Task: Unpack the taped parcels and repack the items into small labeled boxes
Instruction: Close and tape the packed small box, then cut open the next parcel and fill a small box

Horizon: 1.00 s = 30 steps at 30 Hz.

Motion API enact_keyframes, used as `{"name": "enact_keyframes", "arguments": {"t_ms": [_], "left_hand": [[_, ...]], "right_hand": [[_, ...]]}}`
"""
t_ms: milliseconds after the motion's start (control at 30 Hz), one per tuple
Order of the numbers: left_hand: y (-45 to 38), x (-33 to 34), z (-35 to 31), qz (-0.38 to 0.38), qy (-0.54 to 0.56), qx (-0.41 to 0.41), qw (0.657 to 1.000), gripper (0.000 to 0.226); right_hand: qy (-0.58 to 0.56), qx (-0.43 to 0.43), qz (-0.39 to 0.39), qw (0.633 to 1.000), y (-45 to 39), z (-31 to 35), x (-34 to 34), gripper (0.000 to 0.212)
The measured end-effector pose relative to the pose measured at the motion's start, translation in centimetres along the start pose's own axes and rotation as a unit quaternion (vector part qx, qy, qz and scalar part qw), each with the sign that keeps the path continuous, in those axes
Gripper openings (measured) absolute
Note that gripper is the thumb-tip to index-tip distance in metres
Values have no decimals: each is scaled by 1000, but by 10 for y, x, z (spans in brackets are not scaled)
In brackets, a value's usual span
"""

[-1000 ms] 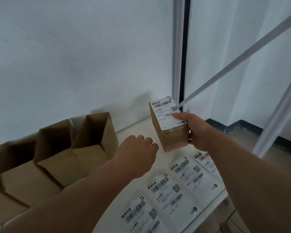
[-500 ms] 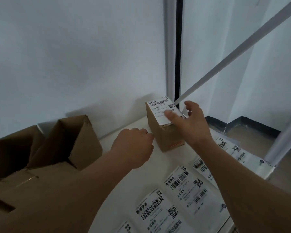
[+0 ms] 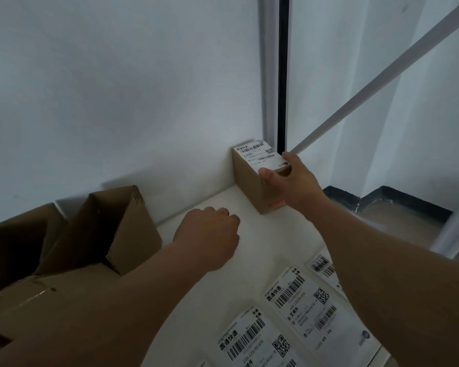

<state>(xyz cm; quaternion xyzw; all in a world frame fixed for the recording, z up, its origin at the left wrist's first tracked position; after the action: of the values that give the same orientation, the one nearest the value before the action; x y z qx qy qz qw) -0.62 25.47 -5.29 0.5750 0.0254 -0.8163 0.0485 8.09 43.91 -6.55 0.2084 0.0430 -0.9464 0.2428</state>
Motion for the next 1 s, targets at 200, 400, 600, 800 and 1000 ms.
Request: {"name": "enact_keyframes", "arguments": {"t_ms": [200, 400, 600, 800, 1000], "left_hand": [[-5, -7, 3, -6, -17, -3, 1000, 31], [19, -33, -2, -46, -56, -5, 997, 20], [122, -71, -16, -19, -61, 29, 998, 16], [255, -87, -15, 3, -27, -28, 999, 21], [378, -103, -1, 51, -38, -106, 992, 14]], "right_hand": [[74, -58, -77, 993, -11, 10, -11, 74], [290, -250, -172, 908, 55, 33, 1, 31], [413, -268, -61, 868, 171, 24, 30, 29], [433, -286, -7, 855, 286, 73, 62, 31], [416, -308, 36, 855, 389, 126, 107, 32]]}}
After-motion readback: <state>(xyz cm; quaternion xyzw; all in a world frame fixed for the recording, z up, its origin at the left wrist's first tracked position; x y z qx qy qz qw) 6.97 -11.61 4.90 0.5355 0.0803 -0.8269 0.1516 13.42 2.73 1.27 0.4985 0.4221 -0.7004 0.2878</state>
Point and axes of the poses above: each hand's wrist, its own y-axis away from the middle knuckle, its own x-axis out of the palm, z = x × y, the point moved 3 cm from there along -y, towards the middle knuckle, and after that the axes turned 10 degrees about x, right-handed, at the moved point
